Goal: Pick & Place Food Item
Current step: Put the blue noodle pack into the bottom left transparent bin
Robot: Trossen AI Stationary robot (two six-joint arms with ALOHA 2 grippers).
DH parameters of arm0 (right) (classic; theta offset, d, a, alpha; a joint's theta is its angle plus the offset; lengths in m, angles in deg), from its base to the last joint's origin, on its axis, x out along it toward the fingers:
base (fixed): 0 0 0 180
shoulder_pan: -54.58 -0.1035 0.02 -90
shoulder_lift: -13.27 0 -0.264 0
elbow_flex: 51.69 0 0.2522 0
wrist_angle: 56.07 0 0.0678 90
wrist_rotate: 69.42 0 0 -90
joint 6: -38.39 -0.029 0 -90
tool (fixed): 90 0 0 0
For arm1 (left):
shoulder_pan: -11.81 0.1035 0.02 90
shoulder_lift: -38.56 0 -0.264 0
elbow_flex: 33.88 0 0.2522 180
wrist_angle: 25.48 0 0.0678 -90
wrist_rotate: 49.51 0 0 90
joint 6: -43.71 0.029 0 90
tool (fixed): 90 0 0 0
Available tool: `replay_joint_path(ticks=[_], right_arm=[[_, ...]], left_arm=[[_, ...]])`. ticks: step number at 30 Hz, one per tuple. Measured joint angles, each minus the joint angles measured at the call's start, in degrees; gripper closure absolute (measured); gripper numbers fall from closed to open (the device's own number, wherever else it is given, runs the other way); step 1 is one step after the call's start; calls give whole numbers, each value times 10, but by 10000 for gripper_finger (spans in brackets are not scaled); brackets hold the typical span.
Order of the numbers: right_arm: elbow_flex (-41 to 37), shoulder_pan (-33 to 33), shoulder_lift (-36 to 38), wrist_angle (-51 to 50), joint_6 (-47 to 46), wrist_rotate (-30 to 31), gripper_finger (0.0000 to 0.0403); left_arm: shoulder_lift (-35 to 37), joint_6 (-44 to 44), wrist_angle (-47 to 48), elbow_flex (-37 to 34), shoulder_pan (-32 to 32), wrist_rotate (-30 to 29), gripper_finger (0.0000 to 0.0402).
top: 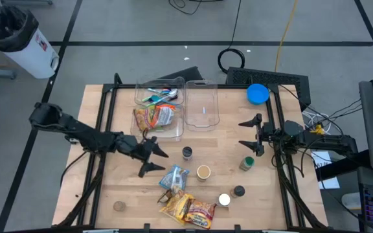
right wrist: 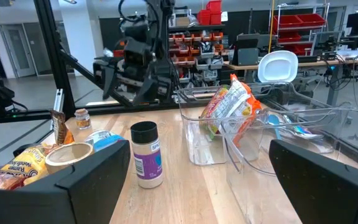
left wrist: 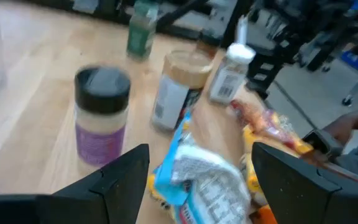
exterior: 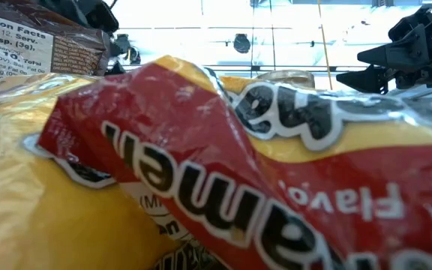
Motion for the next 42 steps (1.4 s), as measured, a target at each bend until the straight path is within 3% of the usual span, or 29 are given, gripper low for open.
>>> replay_joint_path(ticks=[8, 19, 27, 31, 37, 42], right_arm=[[0, 0, 0, 0, 0, 0, 23], [0, 0, 0, 0, 0, 0, 23], [0, 0, 0, 1, 0, 0, 23], [0, 0, 0, 2, 0, 0, 23], [0, 0, 0, 4, 0, 0, 23], [0, 0, 0, 4, 0, 0, 23]], left_arm=[[-90, -15, 6, 66, -1, 24, 117], [-183, -58, 154, 179, -1, 35, 117], [-181, -58, 205, 192, -1, 36, 127], [-180, -58, 212, 193, -1, 36, 181], [-180, -57, 225, 192, 12, 39, 303], [-159, -8, 231, 192, 32, 94, 391]])
